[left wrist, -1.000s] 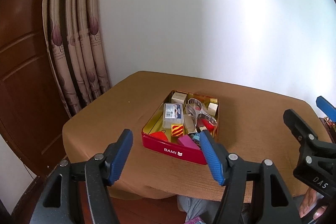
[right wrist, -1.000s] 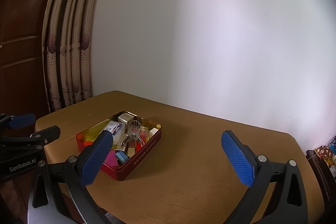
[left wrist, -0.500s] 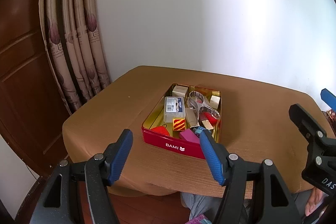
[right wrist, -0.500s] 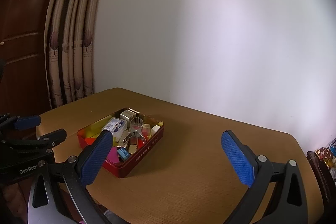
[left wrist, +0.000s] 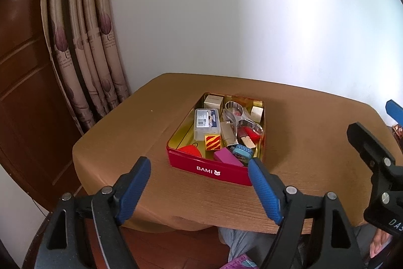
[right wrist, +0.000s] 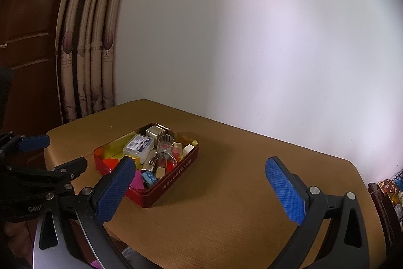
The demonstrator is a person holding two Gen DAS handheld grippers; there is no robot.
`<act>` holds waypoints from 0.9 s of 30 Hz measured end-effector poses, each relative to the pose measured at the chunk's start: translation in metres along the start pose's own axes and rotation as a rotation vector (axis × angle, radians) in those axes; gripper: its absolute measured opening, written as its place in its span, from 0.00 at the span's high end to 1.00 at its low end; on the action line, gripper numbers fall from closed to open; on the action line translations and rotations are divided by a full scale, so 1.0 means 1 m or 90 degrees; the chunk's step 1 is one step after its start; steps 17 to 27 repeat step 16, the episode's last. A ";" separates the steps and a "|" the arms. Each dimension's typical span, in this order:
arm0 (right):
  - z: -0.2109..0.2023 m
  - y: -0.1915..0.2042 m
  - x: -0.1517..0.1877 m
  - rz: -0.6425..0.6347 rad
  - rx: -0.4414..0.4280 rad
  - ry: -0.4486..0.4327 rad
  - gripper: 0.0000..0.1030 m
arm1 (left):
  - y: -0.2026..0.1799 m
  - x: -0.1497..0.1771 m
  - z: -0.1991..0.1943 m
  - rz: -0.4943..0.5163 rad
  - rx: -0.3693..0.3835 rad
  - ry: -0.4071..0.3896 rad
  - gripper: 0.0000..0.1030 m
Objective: Organize rigid objects
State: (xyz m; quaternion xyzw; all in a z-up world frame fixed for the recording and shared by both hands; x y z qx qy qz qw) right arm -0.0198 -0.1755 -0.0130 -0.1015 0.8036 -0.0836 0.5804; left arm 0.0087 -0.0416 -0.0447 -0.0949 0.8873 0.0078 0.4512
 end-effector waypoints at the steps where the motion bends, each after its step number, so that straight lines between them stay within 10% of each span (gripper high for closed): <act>1: 0.000 0.000 0.000 0.000 0.000 0.000 0.01 | 0.000 0.001 0.001 0.002 0.000 0.002 0.20; 27: 0.002 0.002 0.003 0.000 -0.003 0.002 0.01 | -0.001 0.003 0.005 -0.018 0.019 0.000 0.20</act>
Point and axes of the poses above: each gripper's, at about its wrist camera, not at the fingertips, and z roughly the way its jaws point, y to its left, x to its underside, the point moved 8 cm from there along z, roughly the way its jaws point, and after that the axes turned 11 degrees about -z, right-handed, at the moved point
